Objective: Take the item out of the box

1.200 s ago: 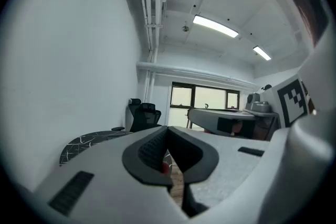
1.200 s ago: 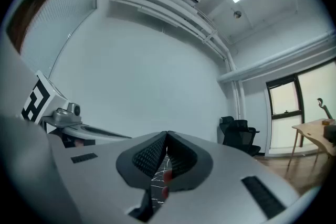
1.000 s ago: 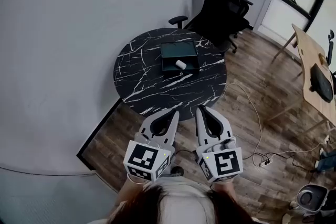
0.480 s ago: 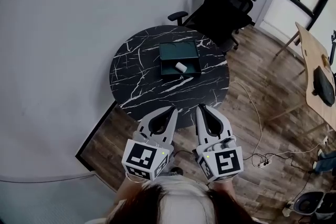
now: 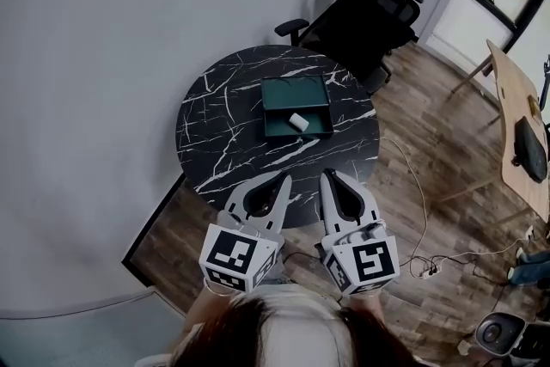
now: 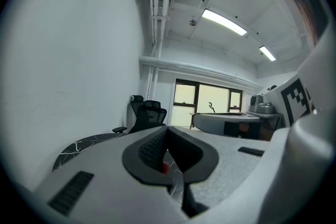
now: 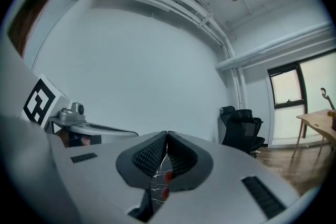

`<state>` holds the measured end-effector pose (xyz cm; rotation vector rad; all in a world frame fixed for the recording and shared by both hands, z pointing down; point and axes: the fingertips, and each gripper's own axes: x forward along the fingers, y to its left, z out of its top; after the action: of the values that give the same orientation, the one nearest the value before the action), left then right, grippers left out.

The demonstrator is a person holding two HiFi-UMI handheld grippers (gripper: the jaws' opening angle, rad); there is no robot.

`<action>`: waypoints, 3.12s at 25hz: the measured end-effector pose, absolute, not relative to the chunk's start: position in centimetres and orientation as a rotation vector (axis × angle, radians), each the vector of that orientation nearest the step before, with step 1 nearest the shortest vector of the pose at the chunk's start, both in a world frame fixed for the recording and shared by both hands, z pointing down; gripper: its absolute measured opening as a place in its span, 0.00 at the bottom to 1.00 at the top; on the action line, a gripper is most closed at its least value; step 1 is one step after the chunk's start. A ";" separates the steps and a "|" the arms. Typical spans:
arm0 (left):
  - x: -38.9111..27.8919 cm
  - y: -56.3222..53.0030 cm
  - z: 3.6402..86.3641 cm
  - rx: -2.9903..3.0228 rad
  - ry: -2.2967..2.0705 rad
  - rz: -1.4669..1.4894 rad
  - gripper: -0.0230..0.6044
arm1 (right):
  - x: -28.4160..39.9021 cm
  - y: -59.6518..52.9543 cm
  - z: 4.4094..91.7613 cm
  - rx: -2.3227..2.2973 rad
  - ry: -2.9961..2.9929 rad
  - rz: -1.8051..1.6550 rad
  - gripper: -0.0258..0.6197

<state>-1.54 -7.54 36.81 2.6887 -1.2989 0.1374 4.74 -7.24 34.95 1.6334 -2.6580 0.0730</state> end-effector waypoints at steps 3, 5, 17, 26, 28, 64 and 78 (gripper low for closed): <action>-2.0 -9.2 36.7 2.692 -1.296 0.138 0.05 | 4.2 -8.9 35.0 1.631 -2.650 0.080 0.08; -2.4 -10.4 36.7 2.692 -1.298 0.135 0.05 | 3.7 -10.0 35.0 1.623 -2.651 0.086 0.08; -4.2 -15.9 36.2 2.686 -1.292 0.120 0.05 | 2.4 -15.0 34.9 1.626 -2.595 0.108 0.08; -3.4 -19.1 37.0 2.668 -1.301 0.118 0.05 | 3.1 -18.1 36.4 1.583 -2.571 0.136 0.08; -3.3 -19.9 37.2 2.660 -1.314 0.117 0.05 | 3.2 -19.0 36.9 1.565 -2.577 0.139 0.08; -1.6 -30.5 40.5 2.466 -1.525 0.178 0.05 | 3.5 -32.4 49.7 1.010 -2.462 0.212 0.23; -1.6 -32.8 41.6 2.411 -1.560 0.195 0.05 | 3.6 -34.7 56.4 0.876 -2.362 0.285 0.26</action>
<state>-1.58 -32.84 41.58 2.4110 -1.5605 0.1951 3.57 -34.74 56.37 0.8763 -2.3620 0.2846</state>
